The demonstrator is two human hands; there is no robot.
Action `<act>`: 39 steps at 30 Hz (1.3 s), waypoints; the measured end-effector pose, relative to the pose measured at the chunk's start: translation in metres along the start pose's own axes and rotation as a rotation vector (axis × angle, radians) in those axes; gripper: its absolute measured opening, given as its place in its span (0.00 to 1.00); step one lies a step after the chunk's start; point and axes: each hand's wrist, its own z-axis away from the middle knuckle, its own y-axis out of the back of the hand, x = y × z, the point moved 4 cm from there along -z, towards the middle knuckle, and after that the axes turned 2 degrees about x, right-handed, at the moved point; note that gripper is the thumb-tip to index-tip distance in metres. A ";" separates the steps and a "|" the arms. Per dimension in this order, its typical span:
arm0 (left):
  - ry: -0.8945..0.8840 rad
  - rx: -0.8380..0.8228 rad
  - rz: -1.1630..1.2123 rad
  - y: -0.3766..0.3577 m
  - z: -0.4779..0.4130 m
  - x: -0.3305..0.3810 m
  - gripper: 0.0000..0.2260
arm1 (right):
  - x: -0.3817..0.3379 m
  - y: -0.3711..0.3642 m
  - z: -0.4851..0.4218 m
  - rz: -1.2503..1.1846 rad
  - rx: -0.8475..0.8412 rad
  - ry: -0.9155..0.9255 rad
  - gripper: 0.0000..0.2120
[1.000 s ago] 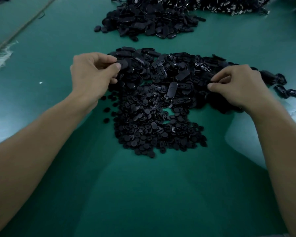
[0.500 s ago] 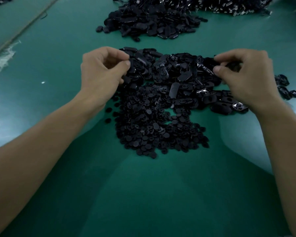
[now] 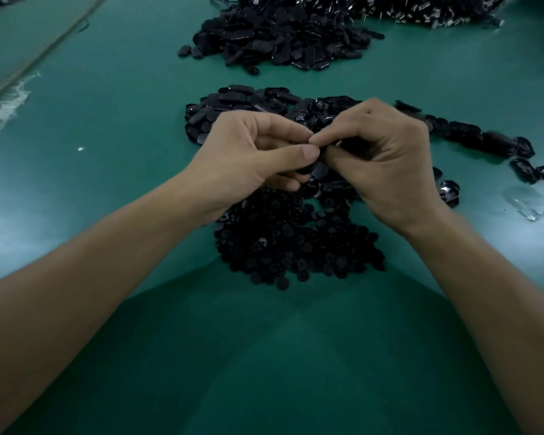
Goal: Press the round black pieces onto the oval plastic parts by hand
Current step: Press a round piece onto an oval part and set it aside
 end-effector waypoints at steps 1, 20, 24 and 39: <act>-0.005 0.006 0.000 0.000 0.000 -0.001 0.11 | 0.001 0.000 0.000 -0.006 -0.004 -0.013 0.09; -0.046 0.151 -0.171 0.009 -0.003 -0.004 0.12 | 0.038 0.026 0.001 0.146 0.020 -0.341 0.09; -0.051 0.214 -0.197 0.012 -0.003 -0.004 0.09 | 0.031 0.022 0.001 0.120 0.009 -0.315 0.06; -0.074 0.286 -0.067 0.017 -0.005 -0.007 0.06 | 0.035 0.000 0.003 0.407 -0.353 -0.380 0.26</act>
